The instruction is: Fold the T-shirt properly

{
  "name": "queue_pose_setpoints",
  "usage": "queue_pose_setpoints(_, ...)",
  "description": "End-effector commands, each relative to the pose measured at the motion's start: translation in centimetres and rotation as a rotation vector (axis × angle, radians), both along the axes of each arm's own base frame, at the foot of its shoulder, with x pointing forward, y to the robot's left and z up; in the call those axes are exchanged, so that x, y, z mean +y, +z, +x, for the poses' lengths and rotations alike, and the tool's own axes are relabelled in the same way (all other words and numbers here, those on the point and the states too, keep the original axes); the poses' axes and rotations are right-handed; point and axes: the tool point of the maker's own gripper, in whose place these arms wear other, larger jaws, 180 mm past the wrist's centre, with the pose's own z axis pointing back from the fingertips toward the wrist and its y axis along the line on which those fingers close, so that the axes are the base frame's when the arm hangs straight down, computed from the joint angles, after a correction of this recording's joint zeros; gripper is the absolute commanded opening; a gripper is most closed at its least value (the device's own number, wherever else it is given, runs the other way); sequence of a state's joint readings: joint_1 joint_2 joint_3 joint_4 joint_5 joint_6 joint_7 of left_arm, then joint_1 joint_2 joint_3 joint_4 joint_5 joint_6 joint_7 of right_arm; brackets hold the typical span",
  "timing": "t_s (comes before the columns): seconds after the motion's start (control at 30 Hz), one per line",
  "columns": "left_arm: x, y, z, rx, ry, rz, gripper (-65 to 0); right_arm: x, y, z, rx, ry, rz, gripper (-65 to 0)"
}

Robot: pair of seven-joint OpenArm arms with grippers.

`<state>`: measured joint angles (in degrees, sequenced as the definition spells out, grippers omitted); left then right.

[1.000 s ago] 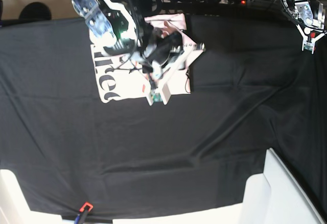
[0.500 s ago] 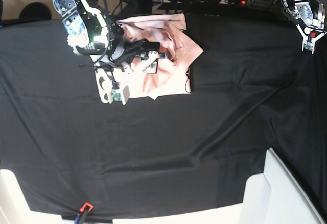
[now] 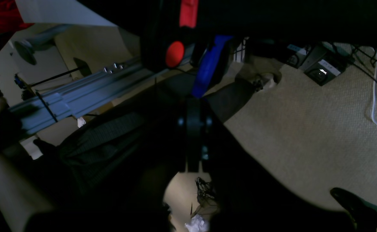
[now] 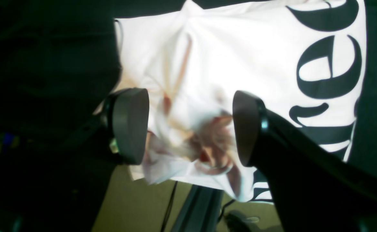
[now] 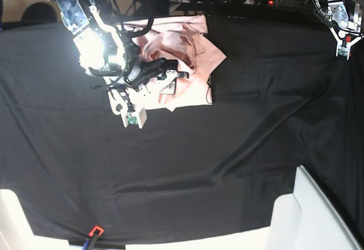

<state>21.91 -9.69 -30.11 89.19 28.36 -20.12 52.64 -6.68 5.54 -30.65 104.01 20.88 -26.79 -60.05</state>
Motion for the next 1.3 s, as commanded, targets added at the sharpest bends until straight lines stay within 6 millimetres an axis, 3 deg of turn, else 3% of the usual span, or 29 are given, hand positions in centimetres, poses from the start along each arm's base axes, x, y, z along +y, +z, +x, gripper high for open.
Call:
queue_pose_setpoints(0.0, 0.9, 1.1, 0.3, -0.007, -0.006, 0.039, -65.0, 0.0, 0.1, 0.6, -0.011, 0.004, -0.002, -28.0)
queue_pose_setpoints(0.1, 0.9, 1.0, 0.2, -0.005, -0.006, 0.038, -65.0, -0.4, -1.2, 0.5, 0.009, -0.002, -0.026, -38.9)
queue_pose_setpoints(0.3, 0.9, 1.1, 0.3, -0.005, -0.006, 0.039, -65.0, -0.6, -1.4, 0.8, -0.004, -0.009, -0.035, -64.1)
queue_pose_setpoints(0.4, 0.9, 1.1, 0.3, -0.005, -0.006, 0.039, -65.0, -0.3, -1.2, 0.5, 0.008, -0.004, -0.023, -65.0)
queue_pose_setpoints(0.5, 0.9, 1.1, 0.3, -0.005, -0.006, 0.039, -65.0, 0.5, 0.3, 0.5, -0.011, 0.006, 0.011, -65.0)
queue_pose_setpoints(0.63, 0.9, 1.1, 0.3, -0.005, -0.008, 0.039, -65.0, 2.7, 2.4, 0.6, -0.005, 0.027, 0.078, -65.0)
queue_pose_setpoints(0.93, 0.8, 1.0, 0.3, -0.007, -0.007, 0.037, -65.0, 8.0, 4.1, -0.6, -0.004, 0.154, 0.154, -64.7)
queue_pose_setpoints(1.07, 0.9, 1.1, 0.3, -0.005, -0.008, 0.039, -65.0, 7.5, 2.7, -0.6, 0.027, 0.150, 0.124, -64.7)
queue_pose_setpoints(1.27, 0.9, 1.1, 0.3, -0.005, -0.006, 0.039, -65.0, 3.9, 1.4, 0.8, 0.044, 0.056, 0.080, -64.7)
